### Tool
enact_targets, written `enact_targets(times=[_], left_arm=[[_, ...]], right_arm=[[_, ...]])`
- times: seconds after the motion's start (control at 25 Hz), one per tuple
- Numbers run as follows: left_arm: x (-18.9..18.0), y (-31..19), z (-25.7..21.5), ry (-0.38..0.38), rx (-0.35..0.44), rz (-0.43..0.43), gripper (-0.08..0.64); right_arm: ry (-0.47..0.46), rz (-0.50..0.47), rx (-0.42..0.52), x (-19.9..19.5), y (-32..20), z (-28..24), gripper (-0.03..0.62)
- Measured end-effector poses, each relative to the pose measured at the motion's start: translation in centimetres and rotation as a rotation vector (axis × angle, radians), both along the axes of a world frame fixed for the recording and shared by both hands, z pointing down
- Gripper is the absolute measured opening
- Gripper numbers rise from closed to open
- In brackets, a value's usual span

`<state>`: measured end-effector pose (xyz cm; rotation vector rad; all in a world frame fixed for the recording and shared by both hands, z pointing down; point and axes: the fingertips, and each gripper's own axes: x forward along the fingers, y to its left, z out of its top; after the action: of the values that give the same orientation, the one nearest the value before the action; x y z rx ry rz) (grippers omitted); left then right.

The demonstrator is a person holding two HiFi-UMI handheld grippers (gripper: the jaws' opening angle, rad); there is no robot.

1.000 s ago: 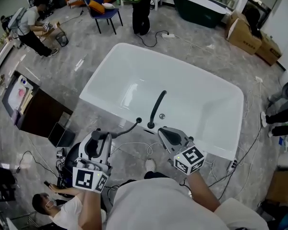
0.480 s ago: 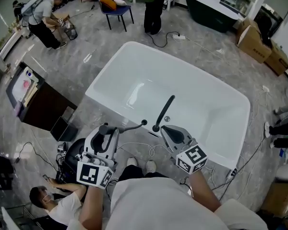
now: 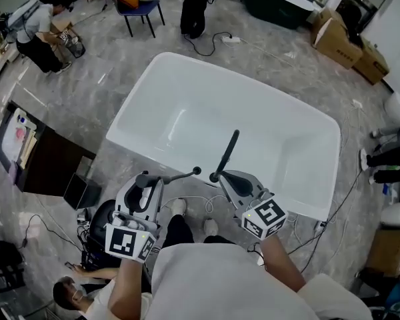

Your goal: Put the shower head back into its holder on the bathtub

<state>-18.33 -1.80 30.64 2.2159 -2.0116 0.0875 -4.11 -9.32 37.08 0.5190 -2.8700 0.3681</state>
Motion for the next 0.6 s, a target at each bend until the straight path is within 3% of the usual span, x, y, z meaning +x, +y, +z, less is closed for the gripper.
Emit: enact_targets(times=[0.28, 0.6], left_arm=[[-1.2, -3.1, 2.2, 0.023, -0.045, 0.147, 0.141], [0.2, -6.5, 4.7, 0.029, -0.102, 0.327, 0.141]], right_arm=[[0.018, 0.105, 0.002, -2.2, -1.4, 0.3, 0.015], [0.058, 0.248, -0.034, -1.5, -2.8, 1.7, 0.015]])
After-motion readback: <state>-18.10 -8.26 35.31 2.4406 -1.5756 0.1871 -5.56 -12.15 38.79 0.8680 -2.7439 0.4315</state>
